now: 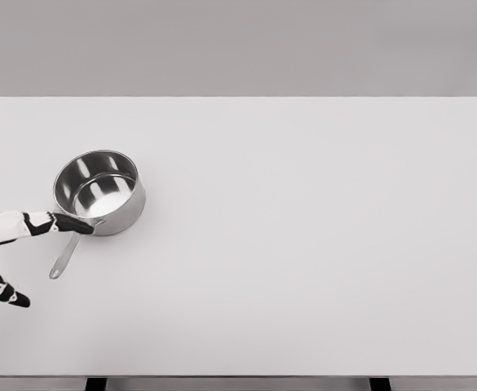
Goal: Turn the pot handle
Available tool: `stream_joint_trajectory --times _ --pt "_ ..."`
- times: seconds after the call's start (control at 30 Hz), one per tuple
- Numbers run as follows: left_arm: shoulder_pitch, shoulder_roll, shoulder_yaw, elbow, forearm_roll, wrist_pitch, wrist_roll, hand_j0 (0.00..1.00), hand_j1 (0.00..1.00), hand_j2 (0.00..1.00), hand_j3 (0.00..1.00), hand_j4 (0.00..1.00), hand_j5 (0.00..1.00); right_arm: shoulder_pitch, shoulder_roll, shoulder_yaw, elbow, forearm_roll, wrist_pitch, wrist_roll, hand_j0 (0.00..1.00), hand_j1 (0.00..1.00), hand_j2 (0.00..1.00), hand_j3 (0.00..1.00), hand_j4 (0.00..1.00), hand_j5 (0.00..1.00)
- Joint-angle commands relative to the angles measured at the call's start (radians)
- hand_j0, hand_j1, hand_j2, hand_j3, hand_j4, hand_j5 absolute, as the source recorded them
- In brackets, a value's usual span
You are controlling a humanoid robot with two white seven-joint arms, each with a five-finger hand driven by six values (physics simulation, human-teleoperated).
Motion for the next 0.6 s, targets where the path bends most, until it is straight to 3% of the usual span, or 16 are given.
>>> stream_joint_trajectory --times 0.0,0.07,0.57 --pt "0.0 -0.001 -0.018 0.0 0.018 0.003 0.0 1.0 1.0 1.0 1.0 1.0 1.0 0.0 0.0 0.0 0.0 0.0 0.0 0.0 1.0 1.0 1.0 1.0 1.0 1.0" --pt "0.057 -0.002 -0.018 0.0 0.024 0.003 0.0 1.0 1.0 1.0 1.0 1.0 1.0 0.0 0.0 0.0 0.0 0.0 0.001 0.0 1.0 1.0 1.0 1.0 1.0 1.0" --pt "0.166 0.007 -0.02 -0.003 0.026 0.003 0.0 1.0 1.0 1.0 1.0 1.0 1.0 0.0 0.0 0.0 0.0 0.0 0.0 0.0 1.0 1.0 1.0 1.0 1.0 1.0"
